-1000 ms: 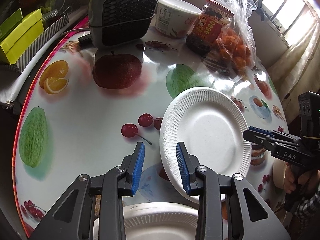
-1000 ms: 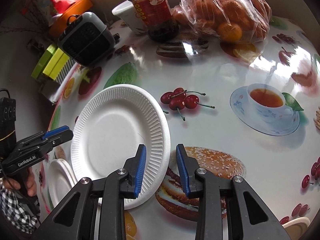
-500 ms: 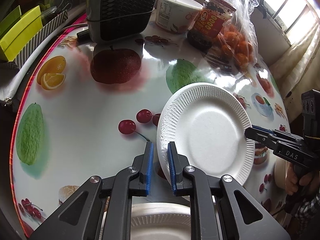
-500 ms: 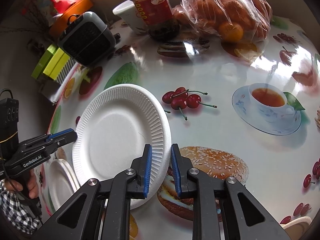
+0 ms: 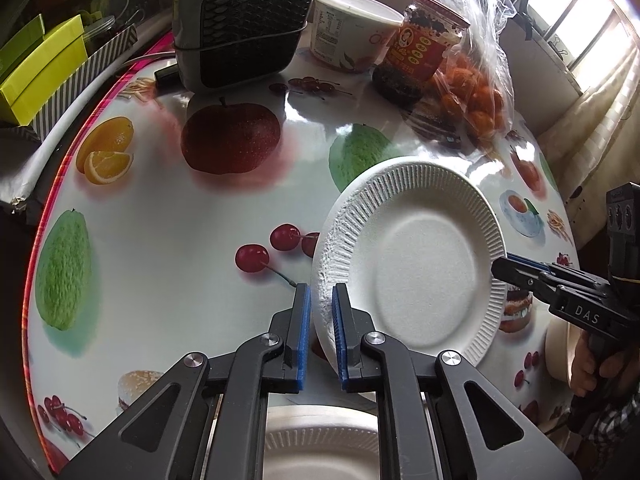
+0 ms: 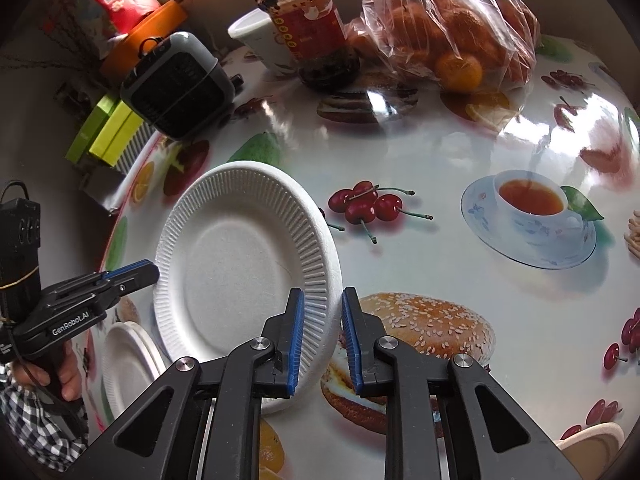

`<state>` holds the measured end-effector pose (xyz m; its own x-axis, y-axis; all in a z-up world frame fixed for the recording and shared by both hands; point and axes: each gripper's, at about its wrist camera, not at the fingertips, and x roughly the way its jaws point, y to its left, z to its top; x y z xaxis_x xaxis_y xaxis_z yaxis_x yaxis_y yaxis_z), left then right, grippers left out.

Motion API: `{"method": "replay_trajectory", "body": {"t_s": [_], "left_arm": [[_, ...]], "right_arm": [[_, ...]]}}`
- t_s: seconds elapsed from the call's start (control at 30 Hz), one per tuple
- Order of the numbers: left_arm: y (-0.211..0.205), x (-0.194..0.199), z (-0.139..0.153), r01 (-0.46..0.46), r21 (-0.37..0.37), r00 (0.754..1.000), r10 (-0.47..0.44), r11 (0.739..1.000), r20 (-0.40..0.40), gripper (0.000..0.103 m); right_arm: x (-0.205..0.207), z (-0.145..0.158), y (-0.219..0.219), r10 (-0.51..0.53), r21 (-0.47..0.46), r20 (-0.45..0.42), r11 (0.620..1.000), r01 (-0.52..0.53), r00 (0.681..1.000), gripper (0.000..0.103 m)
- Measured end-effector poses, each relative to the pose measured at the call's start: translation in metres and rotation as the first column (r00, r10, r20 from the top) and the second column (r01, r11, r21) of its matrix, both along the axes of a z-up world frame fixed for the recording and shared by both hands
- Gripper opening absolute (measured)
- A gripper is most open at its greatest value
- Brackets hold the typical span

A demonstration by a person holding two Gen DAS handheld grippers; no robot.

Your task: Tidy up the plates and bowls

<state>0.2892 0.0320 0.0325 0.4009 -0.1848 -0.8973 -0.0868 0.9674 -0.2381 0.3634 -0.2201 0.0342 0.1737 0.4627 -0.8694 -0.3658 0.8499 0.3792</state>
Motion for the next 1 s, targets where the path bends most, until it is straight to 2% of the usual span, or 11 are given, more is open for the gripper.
{"method": "replay_trajectory", "body": {"t_s": [0.53, 1.0], "left_arm": [[0.002, -0.015, 0.024, 0.005, -0.014, 0.999, -0.004, 1.000, 0.053, 0.012], [0.014, -0.050, 0.043, -0.010, -0.015, 0.996, 0.012, 1.000, 0.088, 0.012]], "right_arm": [[-0.016, 0.033, -0.003, -0.008, 0.017, 0.053, 1.000, 0.007, 0.999, 0.019], [-0.048, 0.054, 0.007, 0.025, 0.034, 0.077, 0.999, -0.028, 0.997, 0.019]]}}
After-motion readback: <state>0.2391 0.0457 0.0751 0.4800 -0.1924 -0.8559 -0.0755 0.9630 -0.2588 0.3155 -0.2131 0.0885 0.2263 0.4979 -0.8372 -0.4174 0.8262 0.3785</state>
